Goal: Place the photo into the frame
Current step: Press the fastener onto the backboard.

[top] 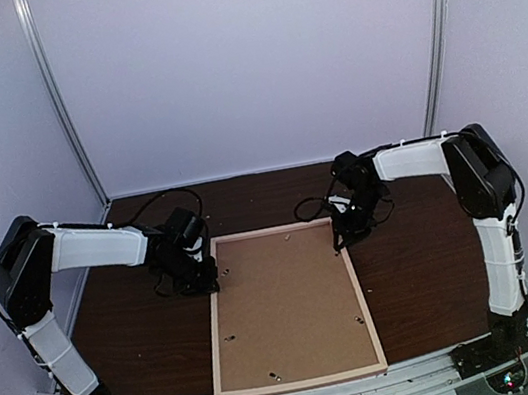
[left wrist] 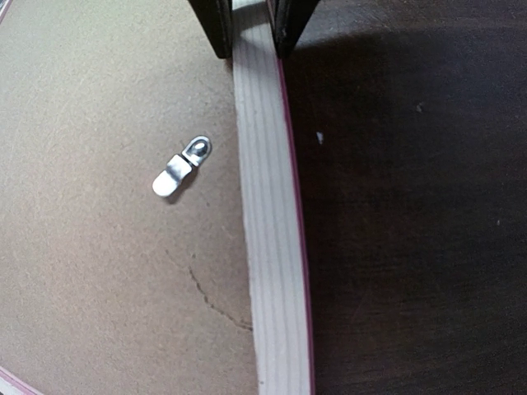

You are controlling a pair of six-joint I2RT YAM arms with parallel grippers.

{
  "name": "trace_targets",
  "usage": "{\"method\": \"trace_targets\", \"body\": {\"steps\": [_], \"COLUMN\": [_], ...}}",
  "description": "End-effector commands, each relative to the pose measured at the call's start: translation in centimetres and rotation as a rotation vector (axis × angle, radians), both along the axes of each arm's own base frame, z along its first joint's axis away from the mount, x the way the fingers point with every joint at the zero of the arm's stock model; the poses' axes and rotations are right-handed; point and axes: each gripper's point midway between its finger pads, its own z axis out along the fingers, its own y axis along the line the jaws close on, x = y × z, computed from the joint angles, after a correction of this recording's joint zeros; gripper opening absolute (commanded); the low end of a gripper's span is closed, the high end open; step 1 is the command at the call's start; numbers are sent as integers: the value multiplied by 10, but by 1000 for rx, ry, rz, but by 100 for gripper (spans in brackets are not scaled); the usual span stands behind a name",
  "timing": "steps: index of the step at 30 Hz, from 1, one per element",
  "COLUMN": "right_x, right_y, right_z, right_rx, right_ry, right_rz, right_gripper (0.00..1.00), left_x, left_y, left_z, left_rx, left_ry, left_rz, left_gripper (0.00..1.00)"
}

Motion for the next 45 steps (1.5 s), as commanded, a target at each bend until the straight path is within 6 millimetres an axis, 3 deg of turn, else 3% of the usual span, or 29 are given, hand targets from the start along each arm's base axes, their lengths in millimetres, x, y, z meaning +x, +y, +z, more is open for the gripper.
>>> {"method": "trace_targets", "body": {"steps": [1, 16, 23, 30, 39, 45], "right_x": [-23, -26, -7, 9, -24, -57], "right_y": [-15, -14, -19, -17, -25, -12], "right_z": [-22, -20, -9, 15, 37, 36], "right_rx": [-75, -44, 21, 110, 136, 144], "right_ry": [103, 119, 96, 59, -2, -2], "right_rz": [75, 171, 70, -60, -138, -119], "right_gripper": [29, 39, 44, 51, 58, 59], "left_x": [-6, -5, -4, -4, -1, 2], "left_y": [-5, -7, -6, -5, -10, -13], "left_z": [-9, -9, -8, -7, -2, -2], "left_rx": [16, 17, 19, 23, -1, -11], "left_ry": [10, 13, 12, 10, 1, -8], "left_rz": [-68, -72, -69, -62, -55, -56], "left_gripper": [15, 15, 15, 15, 15, 15]}}
